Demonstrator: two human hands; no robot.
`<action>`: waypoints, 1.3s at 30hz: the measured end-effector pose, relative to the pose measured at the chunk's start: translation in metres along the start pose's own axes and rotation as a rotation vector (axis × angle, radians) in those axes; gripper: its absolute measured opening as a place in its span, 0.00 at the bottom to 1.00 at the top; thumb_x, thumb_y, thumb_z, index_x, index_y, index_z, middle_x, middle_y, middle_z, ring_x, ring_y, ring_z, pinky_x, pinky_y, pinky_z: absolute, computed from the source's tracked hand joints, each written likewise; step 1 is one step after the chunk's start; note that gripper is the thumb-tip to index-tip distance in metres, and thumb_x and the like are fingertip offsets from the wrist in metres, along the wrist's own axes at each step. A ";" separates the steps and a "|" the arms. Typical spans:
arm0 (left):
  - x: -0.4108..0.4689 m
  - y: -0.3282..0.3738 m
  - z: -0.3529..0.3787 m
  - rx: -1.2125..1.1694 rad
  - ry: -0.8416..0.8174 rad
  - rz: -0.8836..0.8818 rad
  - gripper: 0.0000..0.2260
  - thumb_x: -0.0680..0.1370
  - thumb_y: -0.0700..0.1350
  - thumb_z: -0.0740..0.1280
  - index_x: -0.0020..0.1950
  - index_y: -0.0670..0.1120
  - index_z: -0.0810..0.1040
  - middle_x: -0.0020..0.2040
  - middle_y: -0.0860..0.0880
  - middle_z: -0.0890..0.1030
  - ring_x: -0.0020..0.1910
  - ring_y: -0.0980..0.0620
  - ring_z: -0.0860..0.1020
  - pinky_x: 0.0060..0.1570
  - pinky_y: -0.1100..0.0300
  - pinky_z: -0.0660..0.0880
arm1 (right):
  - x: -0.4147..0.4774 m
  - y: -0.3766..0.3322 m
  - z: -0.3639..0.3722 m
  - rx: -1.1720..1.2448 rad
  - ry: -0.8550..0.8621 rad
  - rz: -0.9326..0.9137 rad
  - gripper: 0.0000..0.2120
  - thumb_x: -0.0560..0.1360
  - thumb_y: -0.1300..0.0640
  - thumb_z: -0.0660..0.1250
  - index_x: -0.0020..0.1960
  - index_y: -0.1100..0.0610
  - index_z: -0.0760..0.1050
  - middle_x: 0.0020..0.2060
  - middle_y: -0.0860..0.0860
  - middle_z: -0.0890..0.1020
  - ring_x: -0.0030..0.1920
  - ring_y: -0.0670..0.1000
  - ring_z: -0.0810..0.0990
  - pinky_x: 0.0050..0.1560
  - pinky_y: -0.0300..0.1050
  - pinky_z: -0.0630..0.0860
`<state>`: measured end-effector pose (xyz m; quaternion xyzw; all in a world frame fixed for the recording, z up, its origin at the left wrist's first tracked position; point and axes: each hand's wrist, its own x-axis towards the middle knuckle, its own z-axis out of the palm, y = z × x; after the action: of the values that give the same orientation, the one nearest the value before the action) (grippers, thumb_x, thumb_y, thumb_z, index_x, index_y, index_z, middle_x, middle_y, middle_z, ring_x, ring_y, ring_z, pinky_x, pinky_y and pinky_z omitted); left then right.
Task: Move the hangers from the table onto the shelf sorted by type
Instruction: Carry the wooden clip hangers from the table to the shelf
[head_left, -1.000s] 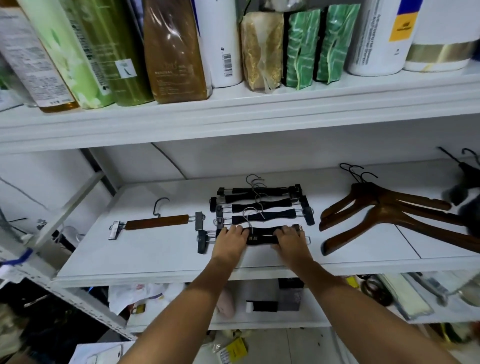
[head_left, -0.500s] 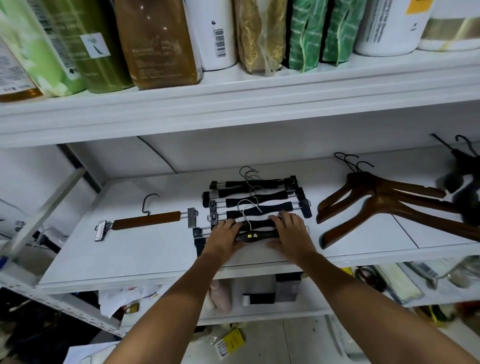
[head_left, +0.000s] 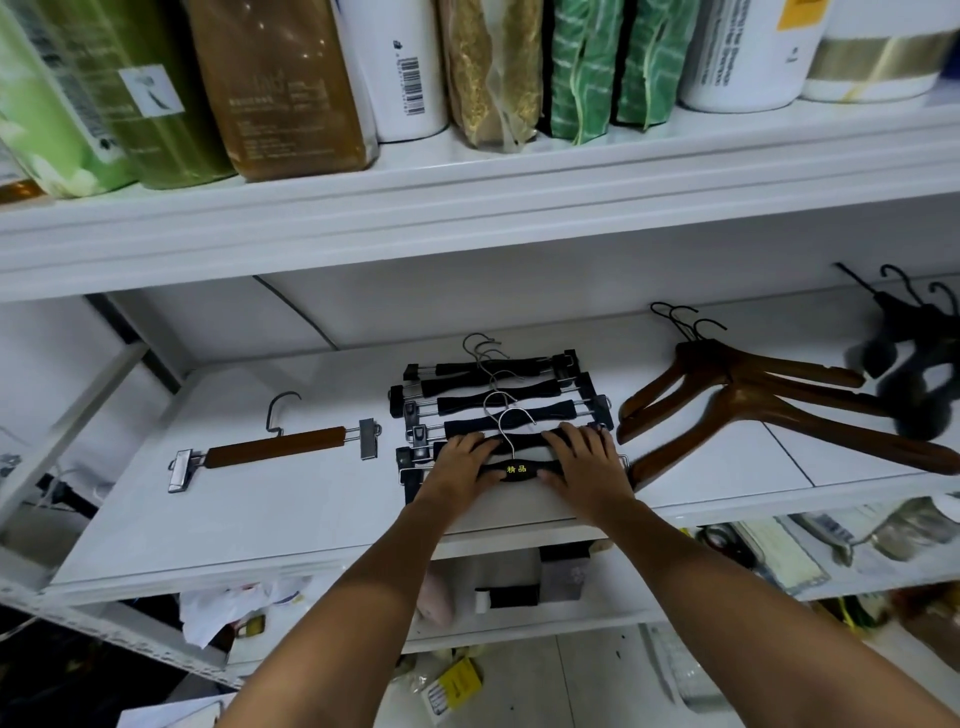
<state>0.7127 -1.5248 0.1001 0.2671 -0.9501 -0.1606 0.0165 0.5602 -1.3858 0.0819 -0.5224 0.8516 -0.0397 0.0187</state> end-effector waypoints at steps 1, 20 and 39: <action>0.000 0.000 0.001 0.009 -0.002 -0.001 0.25 0.80 0.52 0.60 0.76 0.48 0.61 0.75 0.47 0.62 0.73 0.48 0.58 0.73 0.59 0.52 | 0.000 0.000 0.001 0.000 -0.021 0.006 0.31 0.80 0.38 0.50 0.78 0.50 0.50 0.76 0.52 0.55 0.76 0.56 0.51 0.76 0.55 0.42; -0.002 0.045 -0.091 0.140 0.051 0.059 0.22 0.81 0.49 0.59 0.75 0.49 0.60 0.73 0.47 0.66 0.72 0.48 0.63 0.73 0.55 0.57 | -0.018 -0.006 -0.090 0.045 0.131 0.096 0.29 0.80 0.41 0.52 0.77 0.54 0.54 0.74 0.56 0.61 0.74 0.57 0.59 0.75 0.53 0.51; 0.002 0.245 -0.155 0.159 0.112 0.564 0.22 0.80 0.44 0.60 0.74 0.48 0.63 0.73 0.46 0.67 0.71 0.46 0.65 0.71 0.55 0.60 | -0.155 0.060 -0.216 -0.024 0.326 0.486 0.27 0.80 0.45 0.54 0.76 0.54 0.57 0.71 0.54 0.69 0.70 0.56 0.67 0.68 0.52 0.60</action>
<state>0.6057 -1.3743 0.3236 0.0016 -0.9940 -0.0598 0.0920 0.5612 -1.2106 0.2902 -0.2898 0.9440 -0.1074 -0.1158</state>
